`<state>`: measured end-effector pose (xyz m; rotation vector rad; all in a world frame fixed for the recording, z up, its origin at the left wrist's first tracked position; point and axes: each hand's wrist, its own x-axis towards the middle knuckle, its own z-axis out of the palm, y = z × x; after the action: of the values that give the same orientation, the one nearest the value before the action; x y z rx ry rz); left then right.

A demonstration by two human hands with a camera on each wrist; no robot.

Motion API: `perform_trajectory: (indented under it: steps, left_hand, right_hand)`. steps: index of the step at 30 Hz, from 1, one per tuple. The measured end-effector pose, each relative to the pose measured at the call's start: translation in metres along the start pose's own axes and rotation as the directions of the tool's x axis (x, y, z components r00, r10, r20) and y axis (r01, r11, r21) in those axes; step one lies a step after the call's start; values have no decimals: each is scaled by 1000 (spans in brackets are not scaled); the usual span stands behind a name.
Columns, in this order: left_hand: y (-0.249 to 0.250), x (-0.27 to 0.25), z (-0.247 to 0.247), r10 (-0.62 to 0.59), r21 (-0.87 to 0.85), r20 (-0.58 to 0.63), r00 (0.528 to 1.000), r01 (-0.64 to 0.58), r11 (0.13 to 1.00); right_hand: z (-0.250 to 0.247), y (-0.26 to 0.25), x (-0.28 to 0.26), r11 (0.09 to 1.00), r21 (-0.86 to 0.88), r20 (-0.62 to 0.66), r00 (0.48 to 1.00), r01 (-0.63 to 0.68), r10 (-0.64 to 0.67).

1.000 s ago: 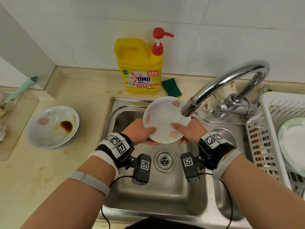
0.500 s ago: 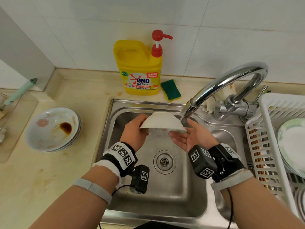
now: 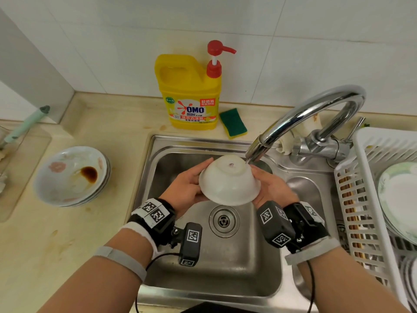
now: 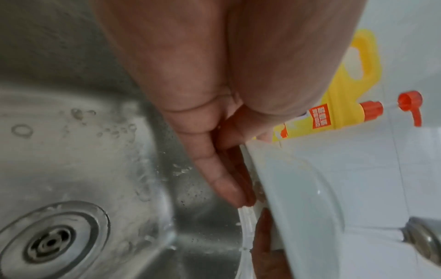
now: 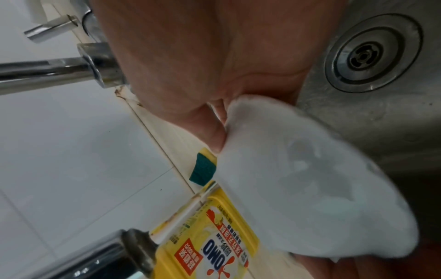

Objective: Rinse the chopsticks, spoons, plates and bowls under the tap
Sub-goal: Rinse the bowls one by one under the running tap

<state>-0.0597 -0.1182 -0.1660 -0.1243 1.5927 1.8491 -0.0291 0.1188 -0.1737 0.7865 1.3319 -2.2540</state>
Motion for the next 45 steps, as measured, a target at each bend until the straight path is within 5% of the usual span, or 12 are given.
perform_trajectory:
  steps: [6,12,15,19,23,27,32,38,45]
  left_hand:
    - [8,2,6,-97,-315,-1,995,92,945]
    - [11,5,16,-70,-261,-56,996,53,964]
    - [7,5,17,-45,-223,-58,997,31,974]
    - [4,4,18,-35,-186,-54,998,24,982]
    - [4,4,23,-25,-137,-40,999,19,990]
    - [3,3,25,-17,-101,-26,1000,14,995]
    - [4,2,20,-8,-45,-30,1000,7,999]
    - [8,2,15,-7,-24,-41,999,6,1000]
    - [9,3,17,13,-26,-20,1000,-14,1000]
  right_hand:
    - [15,-10,-14,985,174,-13,1000,1,1]
    - [12,-3,-3,987,-83,-92,985,138,-146]
    - [11,-1,-2,946,-259,-17,979,192,-204]
    - [9,-3,2,822,-536,29,977,194,-211]
    - [17,2,13,672,-730,-102,953,123,-286]
    - [32,-2,13,659,-750,-223,912,65,-344]
    - [33,-1,13,783,-619,-253,927,65,-276]
    - [11,4,6,843,-518,-140,957,147,-253]
    - [15,-6,-5,736,-649,-6,966,194,-260]
